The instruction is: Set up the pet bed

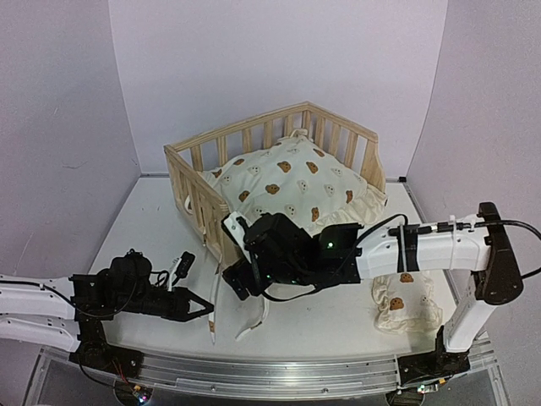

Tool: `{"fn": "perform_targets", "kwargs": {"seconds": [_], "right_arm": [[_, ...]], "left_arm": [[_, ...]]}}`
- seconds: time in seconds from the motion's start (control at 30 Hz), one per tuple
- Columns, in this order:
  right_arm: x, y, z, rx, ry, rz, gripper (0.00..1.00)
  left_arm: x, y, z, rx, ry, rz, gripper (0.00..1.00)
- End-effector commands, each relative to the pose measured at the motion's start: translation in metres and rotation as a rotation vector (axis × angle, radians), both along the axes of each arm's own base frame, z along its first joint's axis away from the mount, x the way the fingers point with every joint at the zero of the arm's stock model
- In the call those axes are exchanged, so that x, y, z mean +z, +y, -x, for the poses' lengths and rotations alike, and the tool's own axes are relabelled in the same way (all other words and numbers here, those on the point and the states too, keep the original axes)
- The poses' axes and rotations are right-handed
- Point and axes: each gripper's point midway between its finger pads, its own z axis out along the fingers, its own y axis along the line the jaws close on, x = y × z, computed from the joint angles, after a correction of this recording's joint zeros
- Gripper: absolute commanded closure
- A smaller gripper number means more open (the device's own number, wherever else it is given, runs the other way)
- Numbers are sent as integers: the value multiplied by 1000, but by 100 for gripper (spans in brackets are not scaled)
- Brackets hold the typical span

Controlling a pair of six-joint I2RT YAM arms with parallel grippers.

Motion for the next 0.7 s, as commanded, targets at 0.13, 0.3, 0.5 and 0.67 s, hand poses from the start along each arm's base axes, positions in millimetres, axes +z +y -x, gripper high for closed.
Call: {"fn": "perform_targets", "kwargs": {"seconds": [0.13, 0.3, 0.5, 0.67], "right_arm": [[-42, -36, 78, 242, 53, 14, 10], [-95, -35, 114, 606, -84, 241, 13], [-135, -25, 90, 750, -207, 482, 22], [-147, -18, 76, 751, -201, 482, 33]], "left_arm": [[8, 9, -20, 99, -108, -2, 100], [-4, 12, -26, 133, -100, -49, 100], [-10, 16, -29, 161, -104, -68, 100], [-9, 19, -28, 165, -106, -62, 100]]}}
